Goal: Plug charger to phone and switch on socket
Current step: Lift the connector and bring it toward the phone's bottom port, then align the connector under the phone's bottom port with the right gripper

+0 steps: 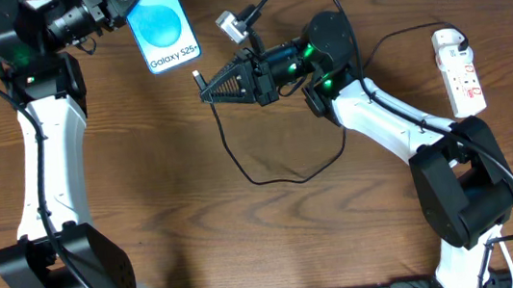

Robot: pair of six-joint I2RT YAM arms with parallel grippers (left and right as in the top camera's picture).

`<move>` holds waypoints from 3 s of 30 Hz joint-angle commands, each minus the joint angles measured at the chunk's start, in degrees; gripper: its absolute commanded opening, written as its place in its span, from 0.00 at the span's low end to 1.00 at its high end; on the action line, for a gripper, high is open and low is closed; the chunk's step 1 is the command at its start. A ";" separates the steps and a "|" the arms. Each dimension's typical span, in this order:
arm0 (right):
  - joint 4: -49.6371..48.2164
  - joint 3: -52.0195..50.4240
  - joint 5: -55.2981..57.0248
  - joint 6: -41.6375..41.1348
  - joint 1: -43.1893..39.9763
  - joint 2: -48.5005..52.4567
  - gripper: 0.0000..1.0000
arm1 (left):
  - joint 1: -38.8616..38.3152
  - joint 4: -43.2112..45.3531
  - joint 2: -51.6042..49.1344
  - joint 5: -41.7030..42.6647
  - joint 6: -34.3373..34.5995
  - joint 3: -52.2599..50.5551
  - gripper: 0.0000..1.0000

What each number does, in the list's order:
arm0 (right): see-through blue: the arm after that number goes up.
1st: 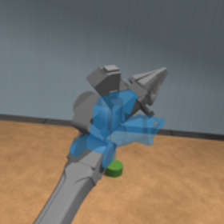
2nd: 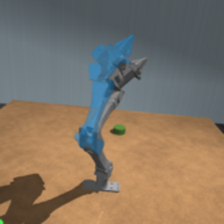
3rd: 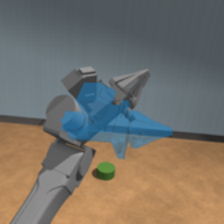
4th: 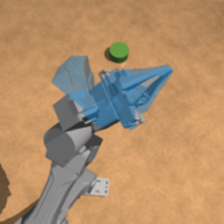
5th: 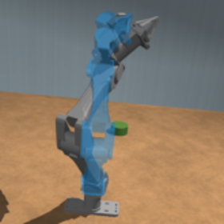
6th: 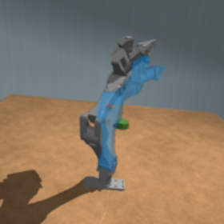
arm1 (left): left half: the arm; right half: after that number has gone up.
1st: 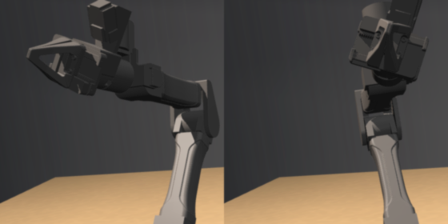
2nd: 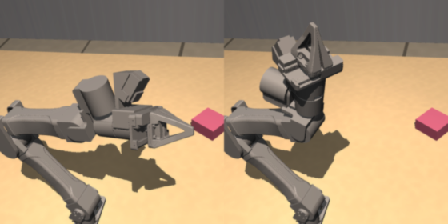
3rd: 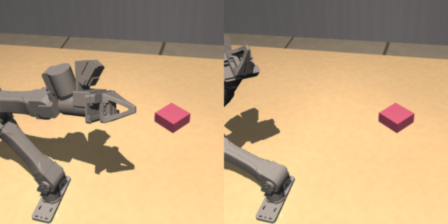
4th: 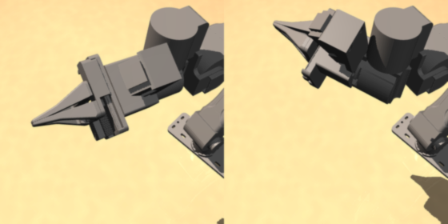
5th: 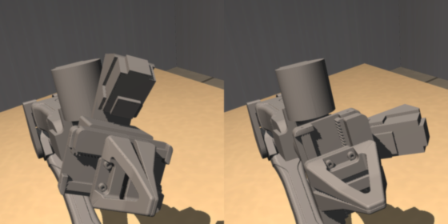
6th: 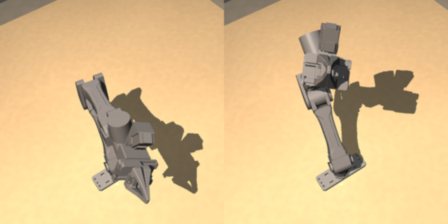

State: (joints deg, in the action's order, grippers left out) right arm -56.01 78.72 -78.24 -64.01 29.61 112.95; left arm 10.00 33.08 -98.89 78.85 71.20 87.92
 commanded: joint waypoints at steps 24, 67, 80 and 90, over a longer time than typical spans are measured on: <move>-12.02 0.63 -0.13 -2.82 1.42 0.11 0.01 | -2.86 3.41 0.15 -2.80 1.16 0.81 0.07; -12.74 0.63 3.15 -1.51 0.44 0.11 0.01 | -3.23 3.02 0.15 1.31 2.60 0.81 0.07; -10.38 0.63 4.61 -1.75 0.33 0.11 0.01 | -3.23 2.99 0.15 1.40 2.64 0.81 0.07; -10.38 0.63 6.21 -1.75 0.26 0.11 0.01 | -3.23 3.02 0.15 1.51 2.62 0.81 0.07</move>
State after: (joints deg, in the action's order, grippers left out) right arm -66.26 78.72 -75.20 -66.54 30.46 112.99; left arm 7.01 35.59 -98.89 79.57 73.52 87.92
